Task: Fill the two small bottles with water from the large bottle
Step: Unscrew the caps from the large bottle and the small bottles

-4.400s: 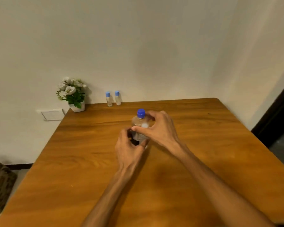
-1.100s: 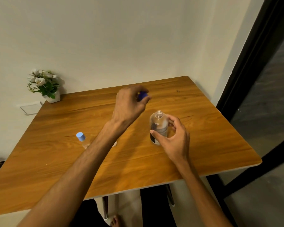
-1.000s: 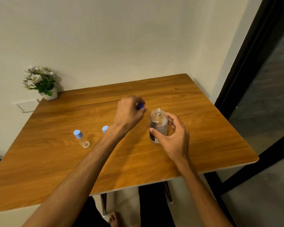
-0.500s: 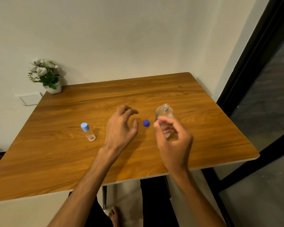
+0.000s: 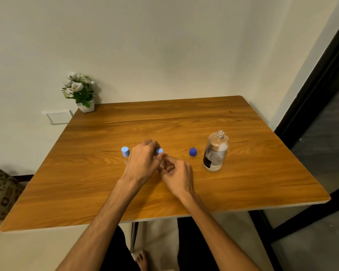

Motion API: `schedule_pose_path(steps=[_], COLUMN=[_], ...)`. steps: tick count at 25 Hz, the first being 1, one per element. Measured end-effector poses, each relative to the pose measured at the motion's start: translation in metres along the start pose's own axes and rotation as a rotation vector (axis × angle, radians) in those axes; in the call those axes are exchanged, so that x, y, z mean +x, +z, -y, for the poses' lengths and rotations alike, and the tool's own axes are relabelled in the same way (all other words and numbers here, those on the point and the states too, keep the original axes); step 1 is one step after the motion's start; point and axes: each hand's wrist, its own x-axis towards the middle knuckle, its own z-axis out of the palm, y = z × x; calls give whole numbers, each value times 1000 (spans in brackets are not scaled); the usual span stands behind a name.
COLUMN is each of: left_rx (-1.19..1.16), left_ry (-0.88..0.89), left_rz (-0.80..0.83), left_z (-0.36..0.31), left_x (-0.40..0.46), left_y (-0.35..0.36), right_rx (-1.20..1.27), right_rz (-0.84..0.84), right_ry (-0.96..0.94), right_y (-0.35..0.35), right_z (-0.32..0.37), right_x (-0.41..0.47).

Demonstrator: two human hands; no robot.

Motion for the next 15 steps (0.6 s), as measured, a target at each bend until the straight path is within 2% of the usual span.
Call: schedule_pose_path(steps=[3, 7, 9, 11, 13, 15], left_rx=[-85, -545, -644, -674, -700, -645], left_ry=[-128, -155, -162, -195, -258, -316], left_rz=[-91, 9, 14, -72, -228, -334], left_z=[-8, -29, -29, -26, -24, -19], left_x=[-4, -30, -45, -50, -40, -19], left_y=[22, 35, 31, 26, 24, 26], right_rx=[-93, -174, -179, -164, -134, -113], right_rz=[-36, -112, -161, -180, -170, -178], right_ry=[3, -19, -14, -26, -21, -11], right_y=[-3, -9, -10, -10, -11, -13], right_z=[-7, -5, -8, -10, -12, -13], right_x=[-14, -18, -15, -13, -13, -12])
